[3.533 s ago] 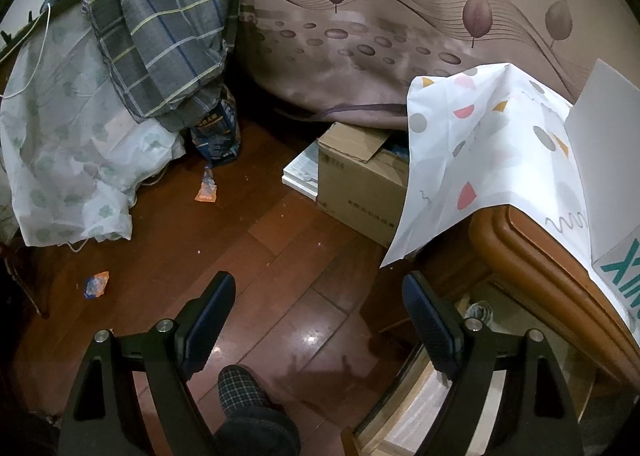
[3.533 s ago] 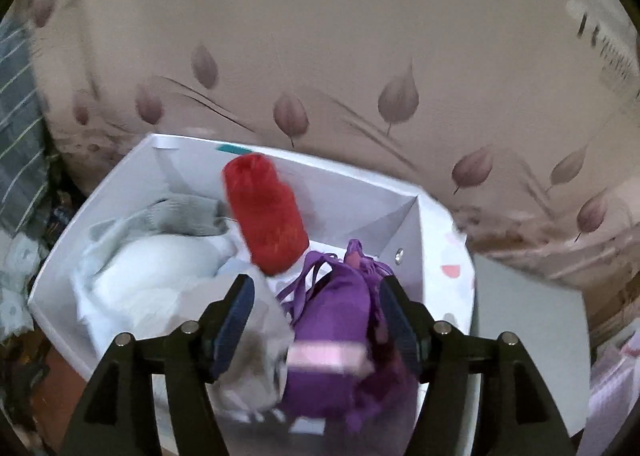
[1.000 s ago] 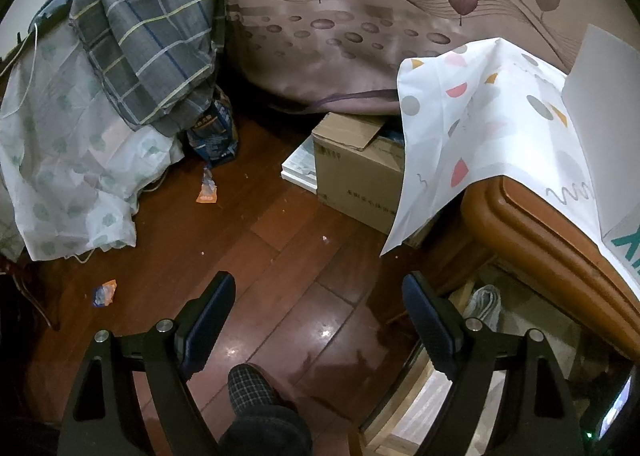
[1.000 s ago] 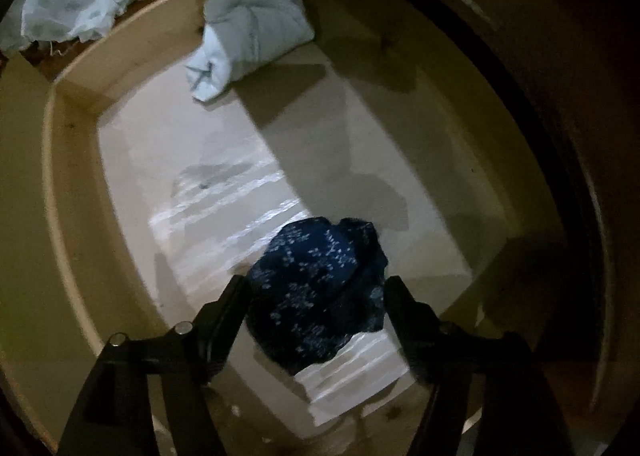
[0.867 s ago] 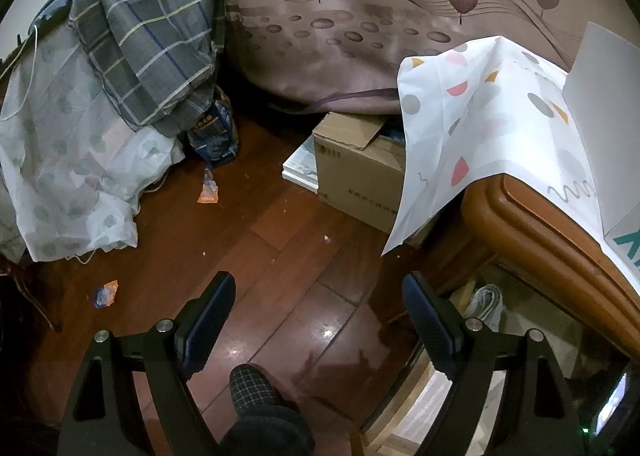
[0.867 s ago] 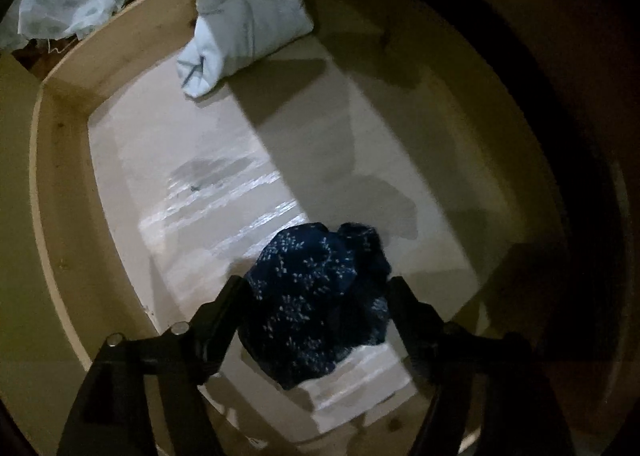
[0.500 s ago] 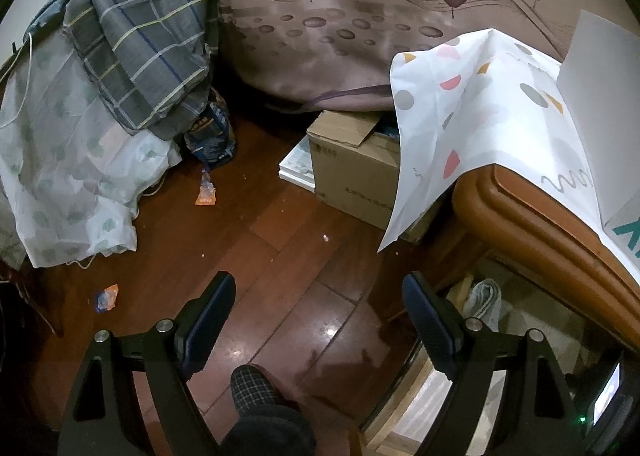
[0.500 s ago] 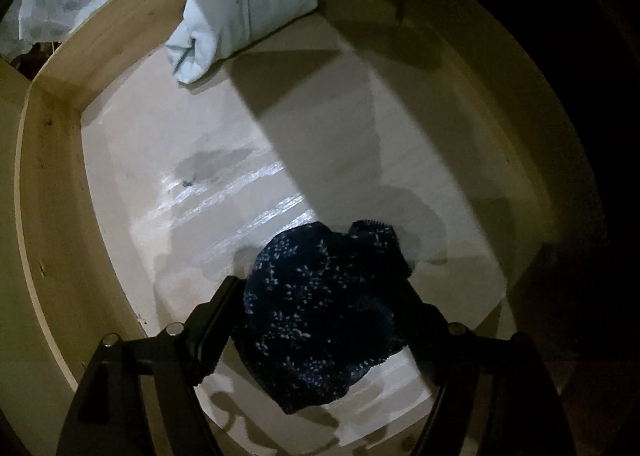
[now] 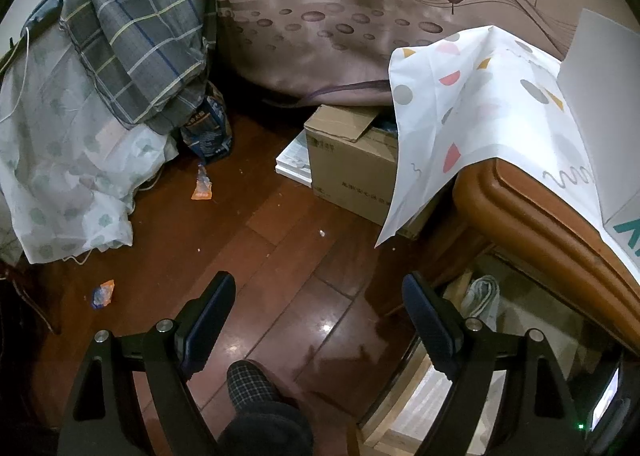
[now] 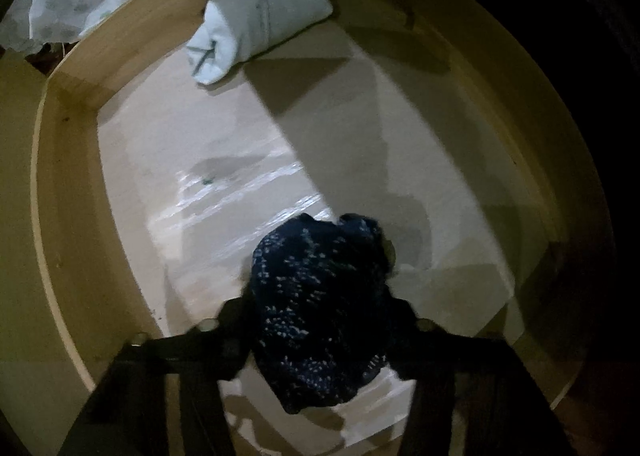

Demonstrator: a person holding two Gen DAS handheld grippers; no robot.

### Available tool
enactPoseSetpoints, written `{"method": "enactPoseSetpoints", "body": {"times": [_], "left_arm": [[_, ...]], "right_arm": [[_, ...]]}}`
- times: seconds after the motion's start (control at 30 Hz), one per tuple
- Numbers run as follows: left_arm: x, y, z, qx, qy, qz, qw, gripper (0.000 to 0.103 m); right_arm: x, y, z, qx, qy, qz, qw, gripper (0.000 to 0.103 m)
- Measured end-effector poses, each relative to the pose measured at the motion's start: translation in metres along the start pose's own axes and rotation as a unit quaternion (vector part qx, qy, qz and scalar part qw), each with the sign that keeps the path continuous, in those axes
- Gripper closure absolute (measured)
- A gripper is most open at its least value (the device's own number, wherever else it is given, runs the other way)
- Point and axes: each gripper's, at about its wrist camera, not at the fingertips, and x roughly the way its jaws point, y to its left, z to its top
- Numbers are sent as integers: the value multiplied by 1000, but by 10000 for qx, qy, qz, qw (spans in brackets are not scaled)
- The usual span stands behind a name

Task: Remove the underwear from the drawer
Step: 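Close the right tool on the navy floral underwear, then lift the navy floral underwear out of the drawer with the right tool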

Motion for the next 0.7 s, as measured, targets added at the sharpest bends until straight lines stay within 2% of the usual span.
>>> {"method": "enactPoseSetpoints", "body": {"times": [0.13, 0.47, 0.7], "left_arm": [[0, -1, 0, -11, 1, -2, 10000, 20], [3, -3, 0, -32, 53, -36, 10000, 20], [5, -8, -1, -68, 148, -85, 9998, 20]], "right_arm": [[0, 2, 0, -66, 131, -80, 9999, 70], [-11, 17, -14, -181, 375, -521, 9978, 71], [-48, 18, -25, 289, 259, -781, 9962, 71]]}}
